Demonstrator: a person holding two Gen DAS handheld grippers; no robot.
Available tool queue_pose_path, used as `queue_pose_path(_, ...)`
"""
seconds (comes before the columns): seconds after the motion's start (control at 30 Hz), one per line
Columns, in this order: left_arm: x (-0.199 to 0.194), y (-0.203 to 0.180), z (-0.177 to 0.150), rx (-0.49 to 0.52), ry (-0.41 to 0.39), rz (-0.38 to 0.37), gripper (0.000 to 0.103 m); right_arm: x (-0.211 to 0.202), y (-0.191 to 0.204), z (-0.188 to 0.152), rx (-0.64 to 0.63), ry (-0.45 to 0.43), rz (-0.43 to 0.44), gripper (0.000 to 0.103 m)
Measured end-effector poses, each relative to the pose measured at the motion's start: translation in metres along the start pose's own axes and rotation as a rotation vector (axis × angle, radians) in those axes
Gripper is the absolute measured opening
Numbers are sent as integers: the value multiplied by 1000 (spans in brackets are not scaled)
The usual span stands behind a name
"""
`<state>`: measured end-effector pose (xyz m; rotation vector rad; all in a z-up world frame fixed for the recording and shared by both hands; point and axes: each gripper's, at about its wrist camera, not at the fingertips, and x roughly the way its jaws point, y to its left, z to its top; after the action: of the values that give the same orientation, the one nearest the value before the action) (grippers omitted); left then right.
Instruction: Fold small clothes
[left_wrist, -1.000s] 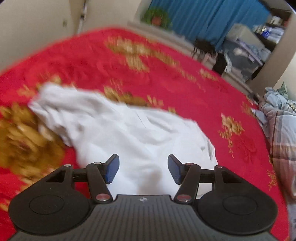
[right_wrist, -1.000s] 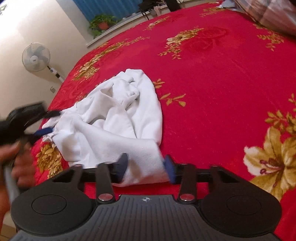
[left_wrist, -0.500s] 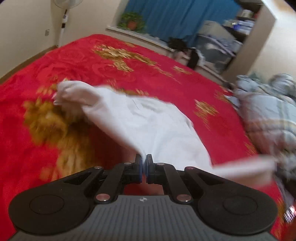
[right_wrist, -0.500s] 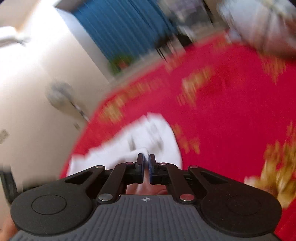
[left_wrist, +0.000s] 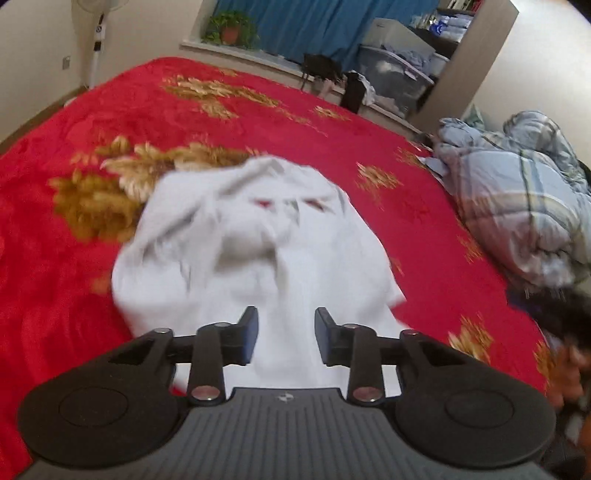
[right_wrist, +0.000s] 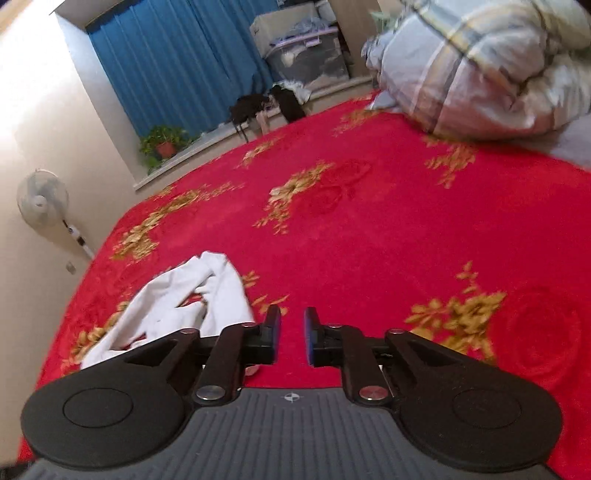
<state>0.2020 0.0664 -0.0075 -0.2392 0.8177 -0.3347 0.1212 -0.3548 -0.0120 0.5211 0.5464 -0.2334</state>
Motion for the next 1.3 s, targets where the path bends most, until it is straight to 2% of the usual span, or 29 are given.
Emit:
queue_pose_path(0.1,46,5,27,-71,54,-26,37,33,-8,-2,70,125,27,44)
queue_pose_path(0.13,64,6,29,-97,61,-24,38,45,-11,-4,102,168,26,45)
queue_pose_path(0.2,103,5,39,-139,87,-4,52,66,-16,-10,148,236,18,45)
queue_pose_path(0.33,161,3,43,-202,114,36,52,80,-16,-30,184,314,-47,45)
queue_pose_path(0.37,173,5,40,-210,136,27,41,86,-17,-34,177,340,-68,45)
queue_pose_path(0.4,177,5,40,-189,144,28,0,88,-17,-39,169,361,-80,45)
queue_pose_path(0.43,175,6,39,-159,136,44,2,93,-17,-43,157,389,-92,45)
queue_pose_path(0.47,162,6,39,-136,100,49,1,94,-18,-48,146,402,-100,45)
queue_pose_path(0.53,127,11,37,-103,36,-12,1,93,-18,-51,116,403,-106,44)
queue_pose_path(0.63,46,21,19,3,-62,-78,1,86,-11,-54,63,402,-99,44)
queue_pose_path(0.73,-42,43,-18,22,-116,-113,1,75,-7,-58,40,411,-78,44)
queue_pose_path(0.8,-88,62,-51,-1,-111,-118,1,69,-7,-64,23,414,-70,40)
queue_pose_path(0.87,-125,76,-89,11,-75,-88,1,58,-7,-74,1,439,-57,22)
queue_pose_path(0.9,-139,81,-108,30,-56,-61,1,55,-6,-79,-4,456,-47,17)
queue_pose_path(0.93,-149,87,-124,48,-28,-34,1,50,-6,-85,-9,474,-29,8)
queue_pose_path(1.0,-156,106,-151,32,53,5,1,34,-2,-93,-50,491,12,5)
queue_pose_path(1.03,-160,117,-158,2,63,22,1,25,0,-95,-94,489,23,5)
queue_pose_path(1.1,-169,133,-160,-49,43,32,4,6,-2,-102,-167,480,14,5)
queue_pose_path(1.17,-175,144,-152,-93,8,30,5,-6,-10,-100,-186,451,24,8)
queue_pose_path(1.23,-170,148,-138,-139,-6,6,17,-12,-20,-90,-168,397,44,9)
queue_pose_path(1.3,-155,147,-122,-172,-2,-12,37,-10,-27,-80,-152,348,33,22)
